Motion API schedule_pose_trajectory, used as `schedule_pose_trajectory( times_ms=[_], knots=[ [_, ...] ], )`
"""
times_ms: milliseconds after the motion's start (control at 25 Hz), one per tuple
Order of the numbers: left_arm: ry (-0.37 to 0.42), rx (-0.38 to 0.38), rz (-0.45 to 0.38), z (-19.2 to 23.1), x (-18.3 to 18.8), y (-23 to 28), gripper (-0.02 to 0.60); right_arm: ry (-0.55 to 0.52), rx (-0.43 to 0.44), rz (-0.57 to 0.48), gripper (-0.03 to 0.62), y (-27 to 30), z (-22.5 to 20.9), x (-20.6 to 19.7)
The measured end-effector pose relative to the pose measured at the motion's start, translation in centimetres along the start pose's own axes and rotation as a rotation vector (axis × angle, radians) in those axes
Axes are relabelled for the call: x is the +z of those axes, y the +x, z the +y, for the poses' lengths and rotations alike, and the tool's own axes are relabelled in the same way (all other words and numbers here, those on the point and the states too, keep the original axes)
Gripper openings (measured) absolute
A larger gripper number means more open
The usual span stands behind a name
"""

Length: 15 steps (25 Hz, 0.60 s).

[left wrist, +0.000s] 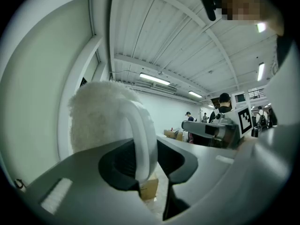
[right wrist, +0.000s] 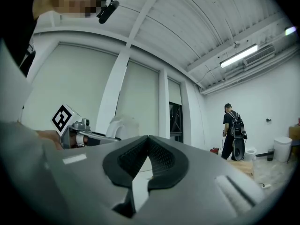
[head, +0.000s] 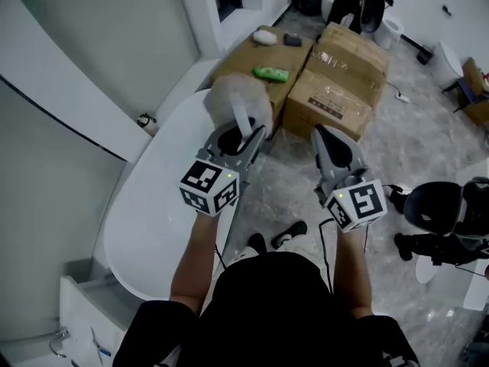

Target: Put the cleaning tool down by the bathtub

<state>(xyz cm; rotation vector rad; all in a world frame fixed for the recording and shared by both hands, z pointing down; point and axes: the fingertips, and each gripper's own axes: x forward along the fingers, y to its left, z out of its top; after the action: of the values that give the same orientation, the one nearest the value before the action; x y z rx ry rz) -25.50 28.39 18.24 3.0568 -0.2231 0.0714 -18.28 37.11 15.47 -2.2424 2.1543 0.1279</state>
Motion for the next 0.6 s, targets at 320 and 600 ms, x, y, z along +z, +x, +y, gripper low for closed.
schedule_pose_trajectory(
  times_ms=[320, 600],
  knots=[
    [-0.012, -0.01, 0.018, -0.1, -1.1, -1.2, 0.095, 0.039, 0.002, 0.019, 0.009, -0.7, 1.6, -0.9],
    [-0.015, -0.016, 0.026, 0.4, -1.9, -2.7, 0.095, 0.096, -0.006, 0.031, 0.009, -0.8, 2.9, -2.1]
  ],
)
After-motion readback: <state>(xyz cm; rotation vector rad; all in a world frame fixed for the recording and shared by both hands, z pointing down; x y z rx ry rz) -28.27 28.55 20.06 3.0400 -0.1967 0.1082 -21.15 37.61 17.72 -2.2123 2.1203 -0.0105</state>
